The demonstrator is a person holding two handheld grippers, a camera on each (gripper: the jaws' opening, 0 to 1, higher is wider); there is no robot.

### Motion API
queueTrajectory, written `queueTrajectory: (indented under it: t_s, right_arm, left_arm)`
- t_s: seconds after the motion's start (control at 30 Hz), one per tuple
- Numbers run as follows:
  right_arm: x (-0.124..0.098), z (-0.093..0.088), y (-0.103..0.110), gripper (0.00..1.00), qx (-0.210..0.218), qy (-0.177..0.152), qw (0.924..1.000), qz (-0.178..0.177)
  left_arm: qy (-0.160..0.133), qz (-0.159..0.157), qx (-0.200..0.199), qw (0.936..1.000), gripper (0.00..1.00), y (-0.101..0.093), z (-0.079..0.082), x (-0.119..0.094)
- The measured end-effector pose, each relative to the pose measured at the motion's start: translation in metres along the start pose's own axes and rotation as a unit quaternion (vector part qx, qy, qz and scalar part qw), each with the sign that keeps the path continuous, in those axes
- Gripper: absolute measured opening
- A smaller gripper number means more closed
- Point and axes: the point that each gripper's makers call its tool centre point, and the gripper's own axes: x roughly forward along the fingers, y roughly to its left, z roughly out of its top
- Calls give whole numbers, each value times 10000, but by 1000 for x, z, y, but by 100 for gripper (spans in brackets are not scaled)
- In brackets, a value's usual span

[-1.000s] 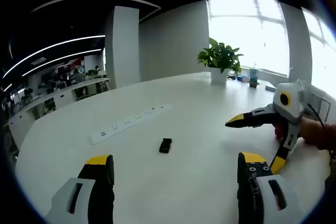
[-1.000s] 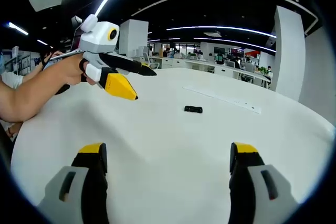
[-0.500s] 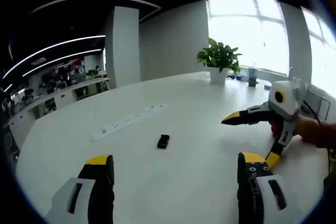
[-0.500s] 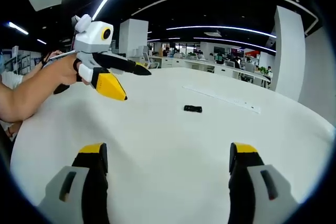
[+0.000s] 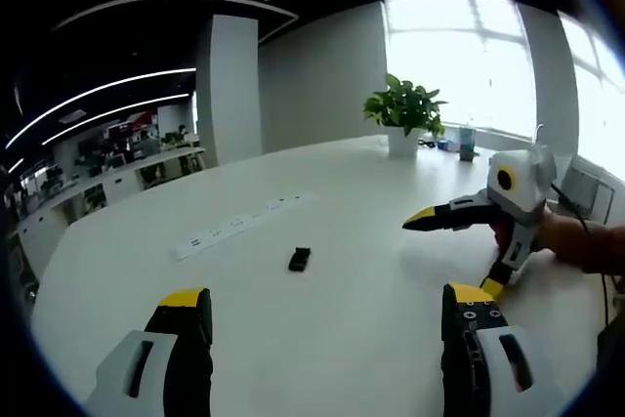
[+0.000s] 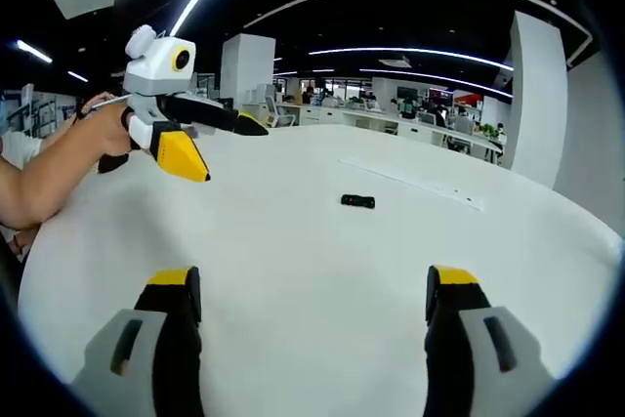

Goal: Snap the two parts of the plastic buckle together until the buckle closes and remains connected.

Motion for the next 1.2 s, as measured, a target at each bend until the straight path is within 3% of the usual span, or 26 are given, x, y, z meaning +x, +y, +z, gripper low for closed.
queueTrajectory:
  t_s: [1.07, 1.2]
  right_arm:
    - [0, 5, 2, 97, -59, -95, 9999, -106]
    - [-1, 5, 4, 97, -101, -84, 9998, -119]
  left_arm:
    - [-38, 160, -62, 9998, 99, -11, -22, -24]
    - [-28, 207, 20, 9998, 95, -11, -26, -27]
